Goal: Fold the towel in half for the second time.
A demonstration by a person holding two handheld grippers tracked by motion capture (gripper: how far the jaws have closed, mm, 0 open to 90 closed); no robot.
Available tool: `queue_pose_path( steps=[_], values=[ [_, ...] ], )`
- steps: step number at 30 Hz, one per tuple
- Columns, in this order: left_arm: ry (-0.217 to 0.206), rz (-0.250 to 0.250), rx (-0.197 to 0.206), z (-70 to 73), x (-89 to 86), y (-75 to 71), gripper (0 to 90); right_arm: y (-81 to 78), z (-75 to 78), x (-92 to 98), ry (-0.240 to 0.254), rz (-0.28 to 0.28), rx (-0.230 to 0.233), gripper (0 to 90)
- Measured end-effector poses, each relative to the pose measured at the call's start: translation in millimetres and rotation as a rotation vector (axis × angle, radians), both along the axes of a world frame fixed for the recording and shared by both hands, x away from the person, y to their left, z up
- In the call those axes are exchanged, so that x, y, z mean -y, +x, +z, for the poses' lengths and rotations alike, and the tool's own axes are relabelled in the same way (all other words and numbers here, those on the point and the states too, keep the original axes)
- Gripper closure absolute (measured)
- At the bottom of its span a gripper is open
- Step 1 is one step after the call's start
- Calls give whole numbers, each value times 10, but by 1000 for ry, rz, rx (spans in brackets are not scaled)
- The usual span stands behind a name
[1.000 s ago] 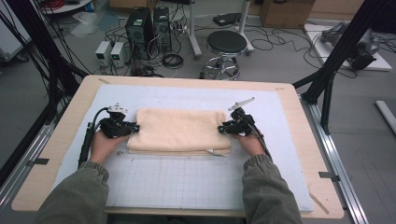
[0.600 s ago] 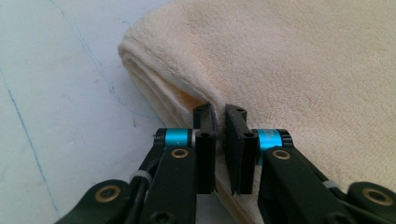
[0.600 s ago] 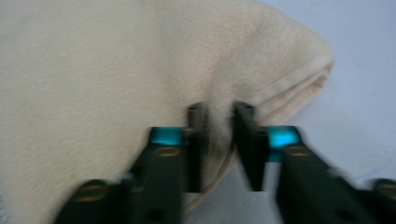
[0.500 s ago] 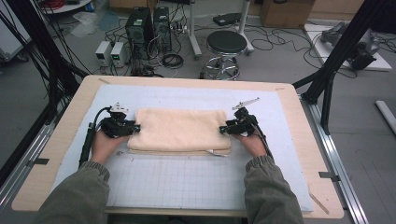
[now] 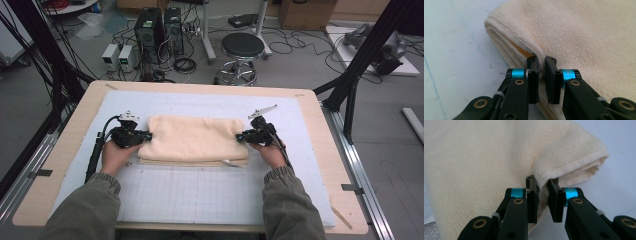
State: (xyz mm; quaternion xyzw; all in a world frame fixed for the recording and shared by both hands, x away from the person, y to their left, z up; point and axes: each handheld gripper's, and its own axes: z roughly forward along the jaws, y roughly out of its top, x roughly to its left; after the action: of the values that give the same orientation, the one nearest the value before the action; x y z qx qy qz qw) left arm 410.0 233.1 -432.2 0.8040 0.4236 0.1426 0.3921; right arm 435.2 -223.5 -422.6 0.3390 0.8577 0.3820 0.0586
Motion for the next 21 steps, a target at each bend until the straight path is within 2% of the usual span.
queue_pose_path(
  steps=[3,6,9,12,17,21],
  values=[
    [-13,-7,13,-15,87,17,826,-8,32,107,-6,-24,6,798],
    [3,0,18,-8,139,40,825,-13,14,143,-27,-21,-4,785],
    [10,-3,17,14,107,33,817,-22,-8,131,-27,-31,6,665],
    [26,4,43,66,82,4,770,-29,-2,163,0,-45,7,577],
    [32,9,60,155,25,-47,679,-80,72,130,14,-48,42,502],
    [30,-3,78,207,1,-113,639,-129,122,101,19,-60,50,439]
  ],
)
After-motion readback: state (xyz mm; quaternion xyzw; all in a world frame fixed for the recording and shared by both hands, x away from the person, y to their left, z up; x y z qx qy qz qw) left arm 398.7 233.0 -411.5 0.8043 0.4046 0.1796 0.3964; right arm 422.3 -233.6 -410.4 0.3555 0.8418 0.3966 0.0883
